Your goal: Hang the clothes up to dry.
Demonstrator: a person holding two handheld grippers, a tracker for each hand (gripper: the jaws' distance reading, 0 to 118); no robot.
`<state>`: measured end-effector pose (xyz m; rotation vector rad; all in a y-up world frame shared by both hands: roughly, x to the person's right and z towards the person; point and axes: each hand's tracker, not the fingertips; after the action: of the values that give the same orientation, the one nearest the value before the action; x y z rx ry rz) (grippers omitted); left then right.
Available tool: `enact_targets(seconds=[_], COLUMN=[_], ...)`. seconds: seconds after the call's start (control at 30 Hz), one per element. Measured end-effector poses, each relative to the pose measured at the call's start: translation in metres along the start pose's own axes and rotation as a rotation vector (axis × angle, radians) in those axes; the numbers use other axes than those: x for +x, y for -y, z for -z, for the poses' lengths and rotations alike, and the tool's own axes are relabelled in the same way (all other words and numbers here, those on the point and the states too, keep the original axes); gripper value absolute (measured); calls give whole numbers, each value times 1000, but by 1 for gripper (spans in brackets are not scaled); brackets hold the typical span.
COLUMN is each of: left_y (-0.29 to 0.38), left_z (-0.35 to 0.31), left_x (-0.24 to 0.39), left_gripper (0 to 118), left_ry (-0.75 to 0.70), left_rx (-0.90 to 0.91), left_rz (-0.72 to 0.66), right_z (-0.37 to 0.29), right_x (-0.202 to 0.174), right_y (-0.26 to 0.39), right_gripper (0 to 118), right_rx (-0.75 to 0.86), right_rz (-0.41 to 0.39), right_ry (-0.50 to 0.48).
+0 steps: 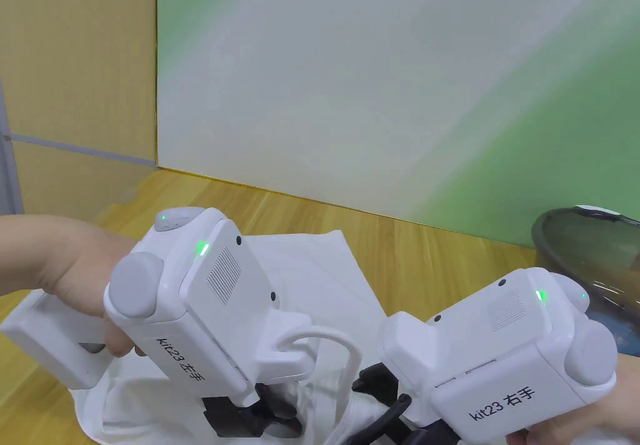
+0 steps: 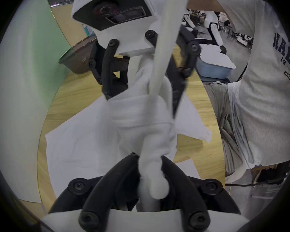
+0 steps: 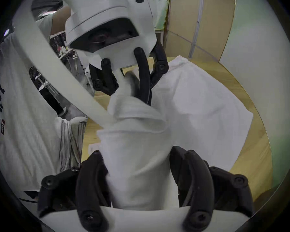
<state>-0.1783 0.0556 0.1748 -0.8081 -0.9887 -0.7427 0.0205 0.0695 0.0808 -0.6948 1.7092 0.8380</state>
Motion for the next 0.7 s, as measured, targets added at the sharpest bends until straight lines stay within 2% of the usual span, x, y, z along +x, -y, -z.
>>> enact_targets(seconds=[0.03,0.1,0.13,0.2,0.3,0.33,0.37,0.4,0.43,0.47,0.5,0.53,0.57,0.6,0.63,0.67,0.7], left_y=[-1,-3,-2,-4,-2,-1,0,1,-1,-2,-1,1,2,8,12,17,17], left_z=[1,2,3,7,11,12,12,12,9,6,3,1,-5,-11,-21,-34,-50], left_x=[3,-1,5,7,6,5,5,6,4,3,5,7,4,2,1,-1,-5], left_gripper=[3,3,3,3,3,3,3,6,18,46,68,80,86,86,85,86,86], left_ry=[-2,-15,20,41,22,15,23,4,-9,-63,-86,-92,-96,-117,-142,-181,-184], left_rx=[0,0,10,-6,-14,-14,-11,-8,-4,-7,24,7,34,53,111,183,182], left_rz=[11,12,59,13,45,33,32,38,39,61,82,85,69,45,31,0,-9], right_z=[0,5,5,6,10,9,8,7,7,4,3,-1,-4,-10,-12,-12,-14], right_x=[-1,-3,1,-6,-6,-8,-7,-9,-6,-5,-4,-5,-3,-2,-6,-4,-5], right_y=[1,3,4,3,4,3,3,6,7,9,11,13,18,19,23,28,35], right_gripper=[6,6,6,6,6,6,6,6,6,6,6,6,6,6,6,6,5], right_rx=[10,26,11,-8,-8,-2,-6,42,12,67,52,90,120,129,169,136,165], right_rz=[1,42,92,12,37,14,30,16,55,64,80,80,110,120,101,136,154], right_ry=[5,-51,-100,-63,-28,4,-20,25,-18,15,-11,1,7,-11,62,30,70])
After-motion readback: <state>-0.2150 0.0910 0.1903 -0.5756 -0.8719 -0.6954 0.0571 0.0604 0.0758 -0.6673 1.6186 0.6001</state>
